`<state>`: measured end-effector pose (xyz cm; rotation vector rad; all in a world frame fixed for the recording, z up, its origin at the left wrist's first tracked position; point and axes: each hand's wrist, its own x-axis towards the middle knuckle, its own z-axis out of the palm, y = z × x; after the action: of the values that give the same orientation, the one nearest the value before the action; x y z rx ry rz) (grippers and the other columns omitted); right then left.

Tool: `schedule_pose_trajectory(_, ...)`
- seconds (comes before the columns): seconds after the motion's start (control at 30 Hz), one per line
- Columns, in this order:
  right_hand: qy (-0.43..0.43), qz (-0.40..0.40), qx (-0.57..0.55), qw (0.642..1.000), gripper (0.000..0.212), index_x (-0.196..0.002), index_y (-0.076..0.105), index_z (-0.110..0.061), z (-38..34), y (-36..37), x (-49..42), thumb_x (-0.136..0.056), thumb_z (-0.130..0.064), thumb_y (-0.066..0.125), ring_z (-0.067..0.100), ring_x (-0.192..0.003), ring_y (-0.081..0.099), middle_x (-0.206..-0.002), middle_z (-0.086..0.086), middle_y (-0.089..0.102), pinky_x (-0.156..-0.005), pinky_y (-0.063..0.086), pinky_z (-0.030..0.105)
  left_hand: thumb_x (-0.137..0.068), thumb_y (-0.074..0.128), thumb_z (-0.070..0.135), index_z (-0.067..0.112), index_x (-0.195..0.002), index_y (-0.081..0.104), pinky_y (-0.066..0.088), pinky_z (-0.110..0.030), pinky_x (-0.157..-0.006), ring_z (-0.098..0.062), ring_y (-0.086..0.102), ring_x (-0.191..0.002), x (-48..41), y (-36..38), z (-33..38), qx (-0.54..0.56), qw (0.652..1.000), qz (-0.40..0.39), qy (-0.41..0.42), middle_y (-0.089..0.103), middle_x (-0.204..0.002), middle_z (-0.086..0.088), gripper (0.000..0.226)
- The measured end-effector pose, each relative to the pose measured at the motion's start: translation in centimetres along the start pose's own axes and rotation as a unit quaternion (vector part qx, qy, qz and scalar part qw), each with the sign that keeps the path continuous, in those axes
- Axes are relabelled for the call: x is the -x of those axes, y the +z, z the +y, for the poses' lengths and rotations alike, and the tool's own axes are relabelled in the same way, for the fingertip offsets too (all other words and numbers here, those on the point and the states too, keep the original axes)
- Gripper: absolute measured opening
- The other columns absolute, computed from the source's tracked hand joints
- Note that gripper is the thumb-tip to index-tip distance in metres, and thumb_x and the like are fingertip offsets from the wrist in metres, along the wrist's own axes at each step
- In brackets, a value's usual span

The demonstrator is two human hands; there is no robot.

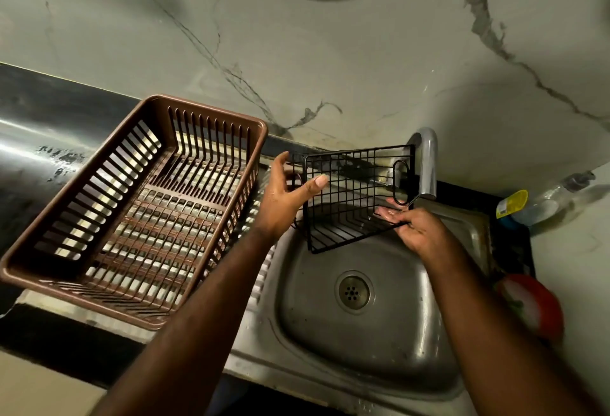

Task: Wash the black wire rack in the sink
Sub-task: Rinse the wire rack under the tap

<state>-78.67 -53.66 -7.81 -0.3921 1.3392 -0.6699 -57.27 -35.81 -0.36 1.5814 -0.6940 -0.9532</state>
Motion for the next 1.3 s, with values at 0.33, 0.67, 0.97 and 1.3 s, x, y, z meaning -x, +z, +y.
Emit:
schedule_pose_trajectory(0.33,0.013,-0.056,0.029,0.998,0.047,-0.124,0.049,0.018,-1.2,-0.8,0.4,-0.089,0.029,0.02,0.053,-0.131,0.045,-0.141,0.028,0.049,-0.083,0.058,0.04,-0.075,0.059,0.083,0.015,-0.12,0.059,0.051,-0.054,-0.097,-0.034,0.06,-0.117,-2.4,-3.1,2.5,-0.009,0.969,-0.183,-0.168,0.061,-0.129,-0.017,0.082)
schedule_pose_trajectory(0.67,-0.001,-0.115,0.096,0.989,0.044,-0.106,0.058,0.01,-1.4,-0.5,-0.7,-0.087,0.028,0.023,0.045,-0.104,0.061,-0.123,0.032,0.057,-0.076,0.061,0.033,-0.06,0.073,0.061,0.018,-0.12,0.053,0.054,-0.036,-0.062,-0.021,0.066,-0.089,-0.7,2.7,2.9,-0.201,0.949,-0.162,-0.179,0.068,-0.114,-0.011,0.076)
schedule_pose_trajectory(0.97,-0.163,-0.017,0.116,0.98,0.038,-0.085,0.063,-0.009,0.7,0.2,-1.4,-0.085,0.025,0.048,0.02,-0.081,0.066,-0.083,0.004,0.067,-0.081,0.055,0.028,-0.048,0.057,0.072,0.023,-0.133,0.048,0.056,-0.048,-0.09,-0.028,0.061,-0.106,1.2,5.0,3.2,-0.23,0.96,-0.065,-0.143,0.061,-0.123,-0.006,0.099)
schedule_pose_trajectory(1.3,-0.093,-0.018,0.171,0.981,0.016,-0.112,0.06,-0.015,1.9,1.3,-0.1,-0.099,-0.006,0.057,0.022,-0.093,0.069,-0.1,0.004,0.07,-0.069,0.058,0.04,-0.064,0.062,0.066,0.022,-0.14,0.041,0.053,-0.049,-0.095,-0.028,0.058,-0.108,2.0,5.6,3.9,-0.235,0.963,-0.029,-0.131,0.059,-0.129,-0.009,0.09)
